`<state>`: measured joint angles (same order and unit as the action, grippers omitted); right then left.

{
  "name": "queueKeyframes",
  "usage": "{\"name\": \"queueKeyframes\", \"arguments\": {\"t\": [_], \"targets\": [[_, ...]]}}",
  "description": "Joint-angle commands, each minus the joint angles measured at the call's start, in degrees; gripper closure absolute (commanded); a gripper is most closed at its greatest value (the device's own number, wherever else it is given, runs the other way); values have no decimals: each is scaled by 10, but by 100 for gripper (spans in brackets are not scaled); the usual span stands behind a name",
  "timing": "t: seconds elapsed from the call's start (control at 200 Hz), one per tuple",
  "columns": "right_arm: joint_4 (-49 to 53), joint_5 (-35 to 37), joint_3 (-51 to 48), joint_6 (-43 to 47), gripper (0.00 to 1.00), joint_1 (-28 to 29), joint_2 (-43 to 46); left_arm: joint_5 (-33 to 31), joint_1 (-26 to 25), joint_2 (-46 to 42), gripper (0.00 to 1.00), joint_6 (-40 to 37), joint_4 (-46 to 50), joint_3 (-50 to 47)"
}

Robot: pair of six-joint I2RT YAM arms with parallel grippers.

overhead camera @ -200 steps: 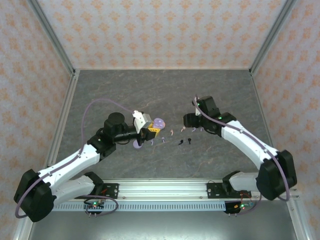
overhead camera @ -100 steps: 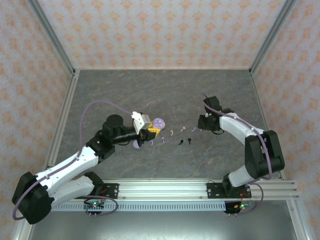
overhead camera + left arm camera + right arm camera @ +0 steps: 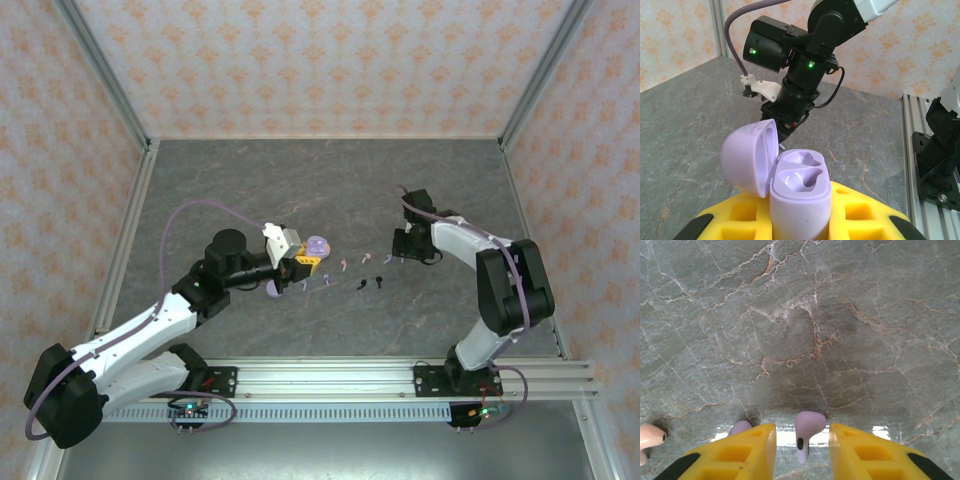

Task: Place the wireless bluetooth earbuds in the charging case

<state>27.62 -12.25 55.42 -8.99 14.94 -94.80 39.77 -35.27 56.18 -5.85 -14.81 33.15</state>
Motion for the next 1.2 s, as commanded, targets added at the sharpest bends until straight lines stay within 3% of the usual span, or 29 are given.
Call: {"name": "queueKeyframes", "arguments": {"t": [0.0, 0.38, 0.811, 0.966, 1.196], "targets": [[11, 4, 18, 5, 67, -4, -13, -9, -6, -2, 100, -6, -9, 2], [17, 5, 22, 8, 68, -4, -41, -8, -7, 6, 100, -10, -1, 8], [31, 0, 32, 14, 84, -5, -52, -7, -7, 11, 100, -14, 3, 15], [25, -11, 30, 14, 85, -5, -2, -7, -7, 20, 100, -8, -13, 16], [-24, -83, 9, -31, 85, -5, 156, -17, -8, 51, 100, 30, -93, 8]]}}
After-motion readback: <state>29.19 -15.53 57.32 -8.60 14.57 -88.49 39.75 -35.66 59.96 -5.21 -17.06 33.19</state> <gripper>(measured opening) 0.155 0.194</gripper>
